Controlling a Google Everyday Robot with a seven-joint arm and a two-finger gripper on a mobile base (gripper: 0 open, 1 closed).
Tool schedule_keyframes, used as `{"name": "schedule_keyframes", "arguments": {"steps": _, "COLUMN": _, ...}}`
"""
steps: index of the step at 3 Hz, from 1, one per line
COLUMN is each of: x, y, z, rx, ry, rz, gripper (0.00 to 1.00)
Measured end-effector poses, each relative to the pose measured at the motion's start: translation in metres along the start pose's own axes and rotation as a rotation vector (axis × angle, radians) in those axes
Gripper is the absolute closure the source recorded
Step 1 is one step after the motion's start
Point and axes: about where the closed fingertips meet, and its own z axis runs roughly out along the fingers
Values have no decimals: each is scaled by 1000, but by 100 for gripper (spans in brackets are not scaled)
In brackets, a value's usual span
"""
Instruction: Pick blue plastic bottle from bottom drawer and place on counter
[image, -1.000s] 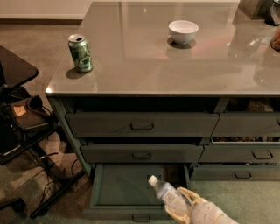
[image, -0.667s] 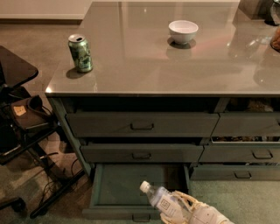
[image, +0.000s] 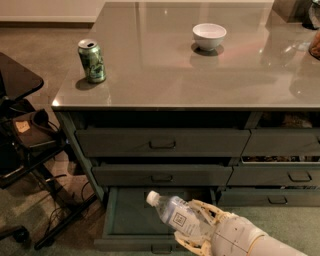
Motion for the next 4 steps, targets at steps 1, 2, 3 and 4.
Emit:
{"name": "schedule_keyframes", "arguments": {"steps": 1, "x": 0, "y": 1, "z": 0, "rx": -1, "ry": -1, "rz": 0, "gripper": 100}}
{"name": "schedule_keyframes", "arguments": {"steps": 2, "x": -25, "y": -12, "z": 11, "rx": -3, "ry": -35, "rz": -35, "gripper": 100}}
{"name": "schedule_keyframes", "arguments": {"steps": 3, "x": -62, "y": -62, "z": 15, "rx": 26, "ry": -34, "rz": -32, "gripper": 100}}
{"name": "schedule_keyframes", "arguments": {"steps": 4, "x": -93, "y": -139, "z": 1, "rx": 126, "ry": 29, "rz": -37, "gripper": 100}}
